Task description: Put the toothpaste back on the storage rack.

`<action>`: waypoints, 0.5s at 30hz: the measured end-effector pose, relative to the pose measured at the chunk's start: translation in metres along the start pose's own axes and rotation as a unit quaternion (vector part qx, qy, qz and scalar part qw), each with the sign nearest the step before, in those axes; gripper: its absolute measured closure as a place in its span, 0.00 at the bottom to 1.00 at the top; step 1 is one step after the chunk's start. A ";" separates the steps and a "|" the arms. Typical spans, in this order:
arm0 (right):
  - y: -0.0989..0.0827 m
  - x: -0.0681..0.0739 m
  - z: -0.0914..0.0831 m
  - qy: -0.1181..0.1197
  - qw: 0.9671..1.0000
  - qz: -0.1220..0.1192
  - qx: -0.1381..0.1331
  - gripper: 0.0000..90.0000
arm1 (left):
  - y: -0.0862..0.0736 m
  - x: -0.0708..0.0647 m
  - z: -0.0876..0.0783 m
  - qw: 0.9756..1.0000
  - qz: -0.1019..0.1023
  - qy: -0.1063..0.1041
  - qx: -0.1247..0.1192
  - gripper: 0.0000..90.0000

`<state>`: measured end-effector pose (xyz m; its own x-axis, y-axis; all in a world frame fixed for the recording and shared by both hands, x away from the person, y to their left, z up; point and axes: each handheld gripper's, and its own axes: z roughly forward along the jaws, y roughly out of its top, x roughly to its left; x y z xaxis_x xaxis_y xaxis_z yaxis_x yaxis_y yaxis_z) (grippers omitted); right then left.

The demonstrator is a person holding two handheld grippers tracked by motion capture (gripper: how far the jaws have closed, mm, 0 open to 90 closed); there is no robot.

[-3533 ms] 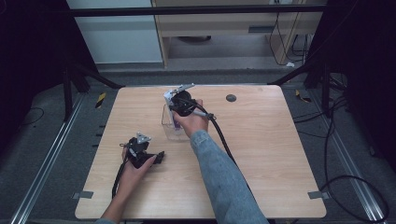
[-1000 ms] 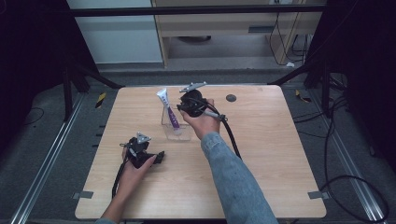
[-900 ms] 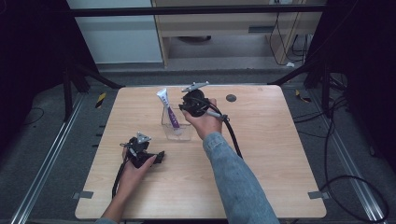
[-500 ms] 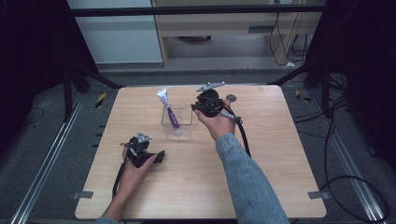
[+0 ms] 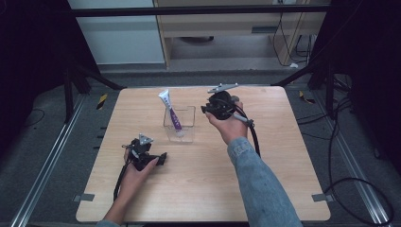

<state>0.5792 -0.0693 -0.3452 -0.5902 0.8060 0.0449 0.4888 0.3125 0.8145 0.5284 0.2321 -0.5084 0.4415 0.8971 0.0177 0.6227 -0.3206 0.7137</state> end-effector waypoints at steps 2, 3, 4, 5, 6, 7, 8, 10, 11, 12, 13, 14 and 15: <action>-0.001 -0.002 -0.003 0.000 1.000 0.003 -0.002 0.81 | 0.000 0.000 0.000 1.000 0.000 0.000 0.000 0.00; -0.003 -0.004 -0.007 0.000 1.000 0.008 -0.004 0.80 | 0.000 0.000 0.000 1.000 0.000 0.000 0.000 0.00; -0.003 -0.004 -0.008 -0.001 1.000 0.007 -0.005 0.79 | 0.000 0.000 0.000 1.000 0.000 0.000 0.000 0.00; -0.003 -0.004 -0.008 -0.001 1.000 0.007 -0.005 0.79 | 0.000 0.000 0.000 1.000 0.000 0.000 0.000 0.00; -0.004 -0.005 -0.009 -0.001 1.000 0.009 -0.007 0.78 | 0.000 0.000 0.000 1.000 0.000 0.000 0.000 0.00; -0.004 -0.007 -0.010 -0.003 1.000 0.010 -0.007 0.76 | 0.000 0.000 0.000 1.000 0.000 0.000 0.000 0.00; -0.005 -0.008 -0.011 -0.003 1.000 0.011 -0.008 0.75 | 0.000 0.000 0.000 1.000 0.000 0.000 0.000 0.00; -0.005 -0.010 -0.013 -0.005 1.000 0.017 -0.009 0.73 | 0.000 0.000 0.000 1.000 0.000 0.000 0.000 0.00; -0.005 -0.011 -0.013 -0.006 1.000 0.018 -0.012 0.72 | 0.000 0.000 0.000 1.000 0.000 0.000 0.000 0.00; -0.005 -0.014 -0.016 -0.008 1.000 0.025 -0.014 0.68 | 0.000 0.000 0.000 1.000 0.000 0.000 0.000 0.00; -0.005 -0.014 -0.016 -0.008 1.000 0.025 -0.014 0.68 | 0.000 0.000 0.000 1.000 0.000 0.000 0.000 0.00; -0.005 -0.015 -0.016 -0.009 0.999 0.028 -0.016 0.66 | 0.000 0.000 0.000 1.000 0.000 0.000 0.000 0.00; -0.005 -0.019 -0.019 -0.011 0.999 0.035 -0.022 0.60 | 0.000 0.000 0.000 1.000 0.000 0.000 0.000 0.00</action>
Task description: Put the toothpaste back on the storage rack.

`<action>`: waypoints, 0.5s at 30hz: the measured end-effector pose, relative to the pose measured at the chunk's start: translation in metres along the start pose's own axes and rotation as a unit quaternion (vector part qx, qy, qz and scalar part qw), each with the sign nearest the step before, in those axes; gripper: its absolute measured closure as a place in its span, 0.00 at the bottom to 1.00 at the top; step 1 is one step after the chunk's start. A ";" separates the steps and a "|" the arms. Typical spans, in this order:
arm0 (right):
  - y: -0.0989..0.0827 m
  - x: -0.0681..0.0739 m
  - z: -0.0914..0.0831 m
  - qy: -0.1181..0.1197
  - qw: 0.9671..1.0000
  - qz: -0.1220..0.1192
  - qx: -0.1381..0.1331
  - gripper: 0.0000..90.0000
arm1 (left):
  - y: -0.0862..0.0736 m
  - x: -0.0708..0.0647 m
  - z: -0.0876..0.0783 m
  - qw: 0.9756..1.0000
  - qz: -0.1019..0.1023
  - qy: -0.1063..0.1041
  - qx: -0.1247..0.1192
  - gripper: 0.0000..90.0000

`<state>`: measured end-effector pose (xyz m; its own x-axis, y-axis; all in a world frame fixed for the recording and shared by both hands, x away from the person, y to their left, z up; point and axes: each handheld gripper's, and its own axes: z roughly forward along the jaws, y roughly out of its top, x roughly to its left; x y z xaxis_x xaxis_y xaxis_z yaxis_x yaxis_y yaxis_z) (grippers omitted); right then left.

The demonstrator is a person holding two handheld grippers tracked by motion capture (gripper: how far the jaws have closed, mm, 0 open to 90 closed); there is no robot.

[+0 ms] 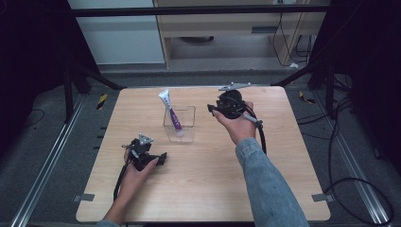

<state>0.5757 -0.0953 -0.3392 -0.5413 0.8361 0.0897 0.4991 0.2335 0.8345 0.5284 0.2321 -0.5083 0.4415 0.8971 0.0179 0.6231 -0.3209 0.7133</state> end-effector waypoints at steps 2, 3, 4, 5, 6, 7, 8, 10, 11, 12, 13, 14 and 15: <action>0.000 -0.001 -0.001 -0.001 1.000 0.002 -0.001 0.58 | 0.000 0.000 0.000 1.000 0.000 0.000 0.000 0.00; 0.000 -0.004 -0.003 -0.005 1.000 0.008 -0.006 0.53 | 0.000 0.000 0.000 1.000 0.000 0.000 0.000 0.00; 0.000 -0.006 -0.005 -0.005 1.000 0.011 -0.009 0.50 | 0.000 0.000 0.000 1.000 0.000 0.000 0.000 0.00; 0.000 -0.008 -0.006 -0.007 1.000 0.014 -0.011 0.48 | 0.000 0.000 0.000 1.000 0.000 0.000 0.000 0.00; 0.000 -0.010 -0.007 -0.010 1.000 0.016 -0.012 0.46 | 0.000 0.000 0.000 1.000 0.000 0.000 0.000 0.00; 0.000 -0.010 -0.007 -0.010 1.000 0.016 -0.012 0.46 | 0.000 0.000 0.000 1.000 0.000 0.000 0.000 0.00; 0.000 -0.012 -0.009 -0.012 1.000 0.017 -0.015 0.44 | 0.000 0.000 0.000 1.000 0.000 0.000 0.000 0.00; -0.002 -0.017 -0.013 -0.012 1.000 0.014 -0.022 0.40 | 0.000 0.000 0.000 1.000 0.002 0.000 0.001 0.00; -0.002 -0.019 -0.014 -0.013 1.000 0.013 -0.024 0.39 | 0.000 0.000 0.000 1.000 0.002 0.000 0.001 0.00; -0.002 -0.019 -0.014 -0.013 1.000 0.013 -0.024 0.39 | 0.000 0.000 0.000 1.000 0.000 0.000 0.000 0.00; -0.003 -0.021 -0.015 -0.013 0.999 0.013 -0.027 0.36 | 0.000 0.000 0.000 1.000 0.000 0.000 0.000 0.00; -0.005 -0.026 -0.016 -0.015 0.999 0.019 -0.029 0.30 | 0.000 0.000 0.000 1.000 0.000 0.000 0.000 0.00; -0.006 -0.028 -0.016 -0.016 0.999 0.020 -0.028 0.28 | 0.000 0.000 0.000 1.000 0.000 0.000 0.000 0.00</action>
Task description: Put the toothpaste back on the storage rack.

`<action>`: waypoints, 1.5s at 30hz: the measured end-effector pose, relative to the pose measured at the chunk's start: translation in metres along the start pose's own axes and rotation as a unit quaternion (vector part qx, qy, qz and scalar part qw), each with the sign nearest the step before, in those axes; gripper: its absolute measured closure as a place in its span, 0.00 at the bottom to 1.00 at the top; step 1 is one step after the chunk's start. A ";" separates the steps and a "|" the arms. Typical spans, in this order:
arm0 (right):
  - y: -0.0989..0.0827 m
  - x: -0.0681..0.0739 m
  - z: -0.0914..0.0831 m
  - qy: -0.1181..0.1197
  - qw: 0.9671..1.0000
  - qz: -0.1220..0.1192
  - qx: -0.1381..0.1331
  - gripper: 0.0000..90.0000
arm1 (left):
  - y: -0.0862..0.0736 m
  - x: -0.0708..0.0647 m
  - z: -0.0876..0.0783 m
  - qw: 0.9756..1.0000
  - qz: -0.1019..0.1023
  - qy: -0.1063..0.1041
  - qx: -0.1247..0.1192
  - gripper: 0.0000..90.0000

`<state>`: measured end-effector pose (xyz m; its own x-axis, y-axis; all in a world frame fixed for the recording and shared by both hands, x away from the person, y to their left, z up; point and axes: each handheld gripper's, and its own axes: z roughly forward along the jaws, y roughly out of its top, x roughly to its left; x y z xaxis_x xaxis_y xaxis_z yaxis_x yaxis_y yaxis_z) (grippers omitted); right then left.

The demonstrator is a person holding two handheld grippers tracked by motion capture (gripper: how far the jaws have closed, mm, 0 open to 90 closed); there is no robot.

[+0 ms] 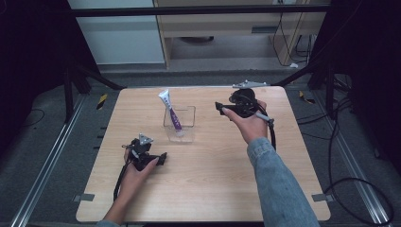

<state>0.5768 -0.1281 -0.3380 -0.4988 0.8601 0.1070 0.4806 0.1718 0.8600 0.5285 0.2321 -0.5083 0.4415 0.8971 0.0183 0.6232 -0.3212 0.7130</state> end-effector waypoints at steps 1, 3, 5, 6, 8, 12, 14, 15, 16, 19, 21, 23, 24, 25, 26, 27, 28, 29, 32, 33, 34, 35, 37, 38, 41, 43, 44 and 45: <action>-0.001 -0.002 0.000 -0.001 1.000 0.002 0.002 0.26 | 0.000 0.000 0.000 1.000 0.000 0.000 0.000 0.00; -0.003 -0.007 -0.002 -0.007 1.000 0.000 -0.002 0.23 | 0.000 0.000 0.000 1.000 -0.001 0.000 0.000 0.00; -0.004 -0.009 -0.002 -0.006 1.000 0.003 -0.003 0.21 | 0.000 0.000 0.000 1.000 -0.001 0.000 0.000 0.00; -0.005 -0.011 -0.003 -0.004 1.000 0.005 -0.004 0.20 | 0.000 0.000 0.000 1.000 -0.001 0.000 0.000 0.00; -0.007 -0.014 -0.004 -0.005 1.000 0.002 -0.006 0.17 | 0.000 0.000 0.000 1.000 0.000 0.000 0.001 0.00; -0.011 -0.020 -0.006 -0.006 1.000 -0.005 -0.008 0.13 | 0.000 0.000 0.000 1.000 -0.001 0.000 0.000 0.00; -0.013 -0.024 -0.007 -0.015 1.000 -0.010 -0.004 0.12 | 0.000 0.000 0.000 1.000 -0.001 0.000 0.000 0.00; -0.015 -0.026 -0.007 -0.018 1.000 -0.011 -0.004 0.12 | 0.000 0.000 0.000 1.000 0.001 0.000 0.002 0.00; -0.015 -0.026 -0.007 -0.018 1.000 -0.011 -0.004 0.12 | 0.000 0.000 0.000 1.000 0.002 -0.001 0.003 0.00; -0.021 -0.032 -0.006 -0.029 1.000 -0.010 -0.002 0.12 | 0.000 0.000 0.000 1.000 0.001 0.000 0.002 0.00; -0.027 -0.038 -0.004 -0.037 0.999 -0.008 0.002 0.12 | 0.001 0.000 0.000 1.000 0.001 0.000 0.002 0.00; -0.033 -0.045 -0.002 -0.048 0.999 -0.004 0.007 0.13 | 0.001 0.000 0.000 1.000 0.000 0.000 0.002 0.00; -0.039 -0.051 0.001 -0.060 0.998 -0.004 0.011 0.13 | 0.001 0.000 0.001 1.000 0.000 0.000 0.001 0.00; -0.041 -0.054 0.002 -0.063 0.998 -0.002 0.012 0.13 | 0.001 0.000 0.001 1.000 0.000 0.000 0.001 0.00; -0.041 -0.054 0.002 -0.063 0.998 -0.002 0.012 0.13 | 0.001 0.000 0.001 1.000 0.000 0.001 0.001 0.00; -0.044 -0.057 0.003 -0.067 0.998 0.004 0.015 0.13 | 0.001 0.000 0.001 1.000 0.000 0.001 0.001 0.00; -0.047 -0.061 0.004 -0.072 0.997 0.006 0.018 0.13 | 0.001 0.000 0.001 1.000 0.000 0.001 0.001 0.00; -0.050 -0.064 0.005 -0.076 0.997 0.008 0.019 0.13 | 0.001 0.000 0.001 1.000 0.000 0.001 0.001 0.00; -0.056 -0.070 0.006 -0.083 0.996 0.010 0.020 0.13 | 0.001 0.000 0.001 1.000 0.000 0.001 0.001 0.00; -0.058 -0.071 0.007 -0.086 0.996 0.009 0.018 0.13 | 0.001 0.000 0.001 1.000 0.000 0.001 0.001 0.00; -0.062 -0.072 0.007 -0.090 0.996 0.005 0.017 0.13 | 0.001 0.000 0.001 1.000 0.000 0.001 0.001 0.00; -0.062 -0.072 0.007 -0.090 0.996 0.005 0.017 0.13 | 0.001 0.000 0.001 1.000 -0.001 0.001 0.001 0.00; -0.066 -0.073 0.009 -0.091 0.996 0.002 0.018 0.13 | 0.001 0.000 0.001 1.000 0.000 0.001 0.001 0.00; -0.067 -0.073 0.009 -0.092 0.996 0.001 0.019 0.13 | 0.001 0.000 0.001 1.000 0.000 0.001 0.001 0.00; -0.073 -0.075 0.014 -0.102 0.994 -0.005 0.027 0.12 | 0.001 0.000 0.001 1.000 0.000 0.001 0.001 0.00; -0.079 -0.078 0.018 -0.106 0.994 -0.001 0.029 0.12 | 0.001 0.000 0.001 1.000 -0.001 0.001 0.001 0.00; -0.079 -0.078 0.018 -0.106 0.994 -0.001 0.029 0.12 | 0.001 0.000 0.001 1.000 -0.001 0.001 0.001 0.00; -0.081 -0.079 0.020 -0.107 0.994 0.000 0.031 0.12 | 0.001 0.000 0.001 1.000 -0.001 0.001 0.001 0.00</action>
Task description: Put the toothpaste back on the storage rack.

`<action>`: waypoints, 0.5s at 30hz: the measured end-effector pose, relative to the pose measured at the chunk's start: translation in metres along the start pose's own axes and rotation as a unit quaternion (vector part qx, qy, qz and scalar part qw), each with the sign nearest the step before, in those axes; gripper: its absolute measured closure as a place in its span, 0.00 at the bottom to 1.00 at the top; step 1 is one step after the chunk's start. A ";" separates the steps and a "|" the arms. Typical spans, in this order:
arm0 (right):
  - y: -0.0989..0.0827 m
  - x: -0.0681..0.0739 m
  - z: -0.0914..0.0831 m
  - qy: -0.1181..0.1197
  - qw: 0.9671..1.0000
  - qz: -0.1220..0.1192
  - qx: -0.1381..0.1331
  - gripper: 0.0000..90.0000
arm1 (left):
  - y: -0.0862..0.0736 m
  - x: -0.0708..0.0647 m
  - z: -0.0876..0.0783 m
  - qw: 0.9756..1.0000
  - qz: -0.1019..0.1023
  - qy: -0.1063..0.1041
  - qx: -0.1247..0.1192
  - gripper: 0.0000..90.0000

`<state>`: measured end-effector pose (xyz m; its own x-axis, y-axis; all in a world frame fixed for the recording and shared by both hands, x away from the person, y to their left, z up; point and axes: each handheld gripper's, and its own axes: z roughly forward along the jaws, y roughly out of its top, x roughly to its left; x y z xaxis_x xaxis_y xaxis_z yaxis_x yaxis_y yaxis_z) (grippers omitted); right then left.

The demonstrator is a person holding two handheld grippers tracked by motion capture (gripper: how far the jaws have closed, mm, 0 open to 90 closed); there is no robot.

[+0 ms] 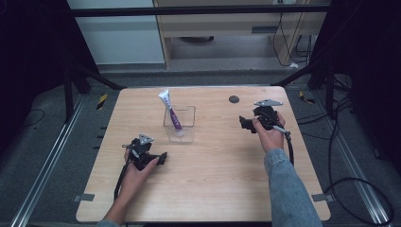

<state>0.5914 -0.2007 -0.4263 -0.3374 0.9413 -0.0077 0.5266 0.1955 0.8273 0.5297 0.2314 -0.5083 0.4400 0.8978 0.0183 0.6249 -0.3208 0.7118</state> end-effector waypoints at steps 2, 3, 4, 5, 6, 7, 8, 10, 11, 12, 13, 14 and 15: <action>-0.006 -0.002 0.006 -0.003 1.000 0.002 0.006 0.11 | 0.000 0.000 0.000 1.000 0.000 0.000 0.000 0.00; -0.006 -0.002 0.006 -0.003 1.000 0.002 0.006 0.11 | 0.000 0.000 0.000 1.000 0.000 0.000 0.000 0.00; -0.007 -0.002 0.008 -0.003 1.000 0.001 0.009 0.11 | 0.000 0.000 0.000 1.000 0.001 0.000 0.000 0.00; -0.008 -0.003 0.010 -0.004 1.000 -0.001 0.013 0.11 | 0.000 0.000 0.000 1.000 0.001 0.000 0.000 0.00; -0.010 -0.003 0.014 -0.005 1.000 -0.003 0.016 0.11 | 0.000 0.000 0.000 1.000 0.001 0.000 0.000 0.00; -0.010 -0.003 0.014 -0.005 1.000 -0.003 0.016 0.11 | 0.000 0.000 0.000 1.000 0.001 0.000 0.000 0.00; -0.011 -0.003 0.016 -0.005 1.000 -0.003 0.019 0.11 | 0.000 0.000 0.000 1.000 0.001 0.000 0.001 0.00; -0.013 -0.003 0.020 -0.005 1.000 -0.004 0.022 0.11 | 0.000 0.000 0.000 1.000 0.001 0.000 0.000 0.00; -0.014 -0.002 0.023 -0.004 1.000 -0.002 0.022 0.11 | 0.000 0.000 0.000 1.000 0.001 0.000 0.000 0.00; -0.015 -0.002 0.024 -0.002 1.000 -0.001 0.024 0.11 | 0.000 0.000 0.000 1.000 0.001 0.000 0.001 0.00; -0.016 -0.002 0.027 -0.002 1.000 -0.001 0.023 0.11 | 0.000 0.000 0.000 1.000 0.001 0.000 0.001 0.00; -0.016 -0.002 0.029 -0.002 1.000 0.000 0.025 0.11 | 0.000 0.000 0.000 1.000 0.001 0.000 0.001 0.00; -0.017 -0.001 0.030 0.001 1.000 0.002 0.025 0.11 | 0.000 0.000 0.000 1.000 0.001 0.000 0.001 0.00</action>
<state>0.6067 -0.1967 -0.4573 -0.3372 0.9414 -0.0031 0.5668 0.2057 0.7978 0.5298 0.2315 -0.5082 0.4406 0.8975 0.0202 0.6249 -0.3228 0.7109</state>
